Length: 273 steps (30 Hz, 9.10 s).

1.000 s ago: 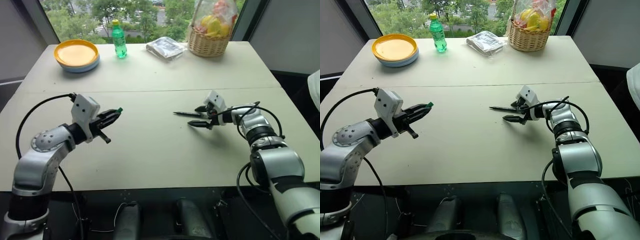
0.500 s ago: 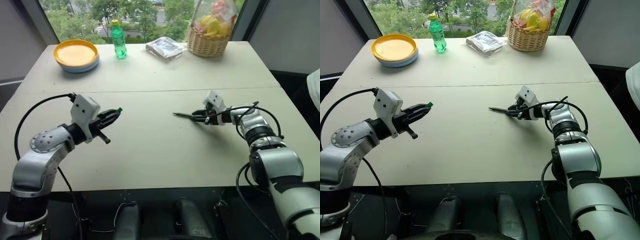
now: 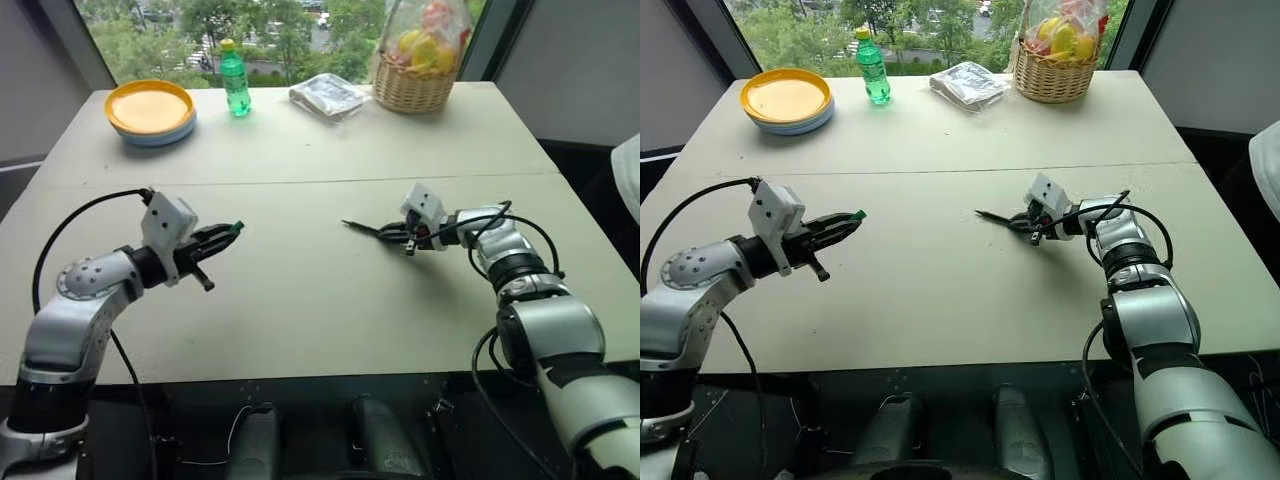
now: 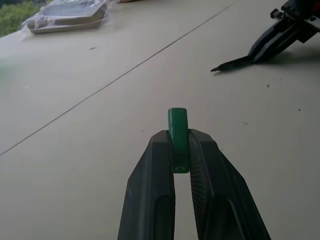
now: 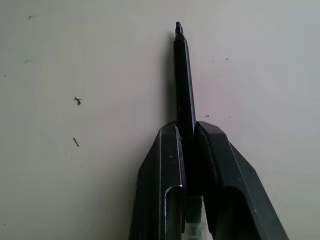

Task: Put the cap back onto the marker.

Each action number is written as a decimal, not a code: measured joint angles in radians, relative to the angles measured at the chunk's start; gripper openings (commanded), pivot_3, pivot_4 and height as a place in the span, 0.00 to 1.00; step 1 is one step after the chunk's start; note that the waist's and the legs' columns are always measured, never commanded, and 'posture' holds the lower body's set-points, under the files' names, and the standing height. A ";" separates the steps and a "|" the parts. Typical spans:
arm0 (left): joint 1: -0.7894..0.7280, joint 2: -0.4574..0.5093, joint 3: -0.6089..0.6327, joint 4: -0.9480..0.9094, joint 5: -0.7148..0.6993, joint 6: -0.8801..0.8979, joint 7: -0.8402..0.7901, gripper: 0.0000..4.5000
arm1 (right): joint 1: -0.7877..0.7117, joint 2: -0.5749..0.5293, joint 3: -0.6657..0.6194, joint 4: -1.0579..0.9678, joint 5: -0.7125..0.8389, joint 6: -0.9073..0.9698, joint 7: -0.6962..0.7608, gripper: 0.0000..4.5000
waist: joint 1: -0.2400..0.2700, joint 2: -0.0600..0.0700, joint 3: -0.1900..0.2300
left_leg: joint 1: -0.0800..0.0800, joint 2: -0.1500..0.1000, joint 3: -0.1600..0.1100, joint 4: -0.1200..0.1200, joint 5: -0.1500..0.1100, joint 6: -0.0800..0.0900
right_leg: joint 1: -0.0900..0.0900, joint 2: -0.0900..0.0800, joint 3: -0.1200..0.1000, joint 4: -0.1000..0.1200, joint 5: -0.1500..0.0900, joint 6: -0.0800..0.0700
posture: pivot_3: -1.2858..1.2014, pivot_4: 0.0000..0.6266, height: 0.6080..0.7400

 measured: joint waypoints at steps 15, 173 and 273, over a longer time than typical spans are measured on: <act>-0.272 -0.072 -0.183 0.516 0.167 -0.537 -0.313 0.00 | 0.061 -0.043 0.069 -0.450 -0.008 -0.061 0.098 0.01 | -0.003 0.001 0.001 | -0.002 0.000 0.001 -0.001 0.000 0.000 | -0.003 0.000 0.000 0.001 0.000 0.000 | 0.52 0.24 1.00; -0.263 -0.131 -0.271 0.600 0.342 -1.112 -0.208 0.00 | 0.222 -0.139 0.141 -1.074 0.149 0.312 0.124 0.01 | 0.005 0.001 0.001 | -0.003 0.000 0.001 0.000 0.000 0.000 | -0.004 0.000 0.000 0.002 0.000 0.000 | 0.52 0.24 1.00; -0.248 -0.132 -0.247 0.465 0.235 -0.843 -0.351 0.00 | 0.262 -0.093 0.147 -1.183 0.124 0.419 0.105 0.01 | 0.024 0.001 0.000 | -0.003 0.000 0.001 0.000 0.000 0.000 | -0.004 0.000 0.000 0.002 0.000 0.000 | 0.52 0.24 1.00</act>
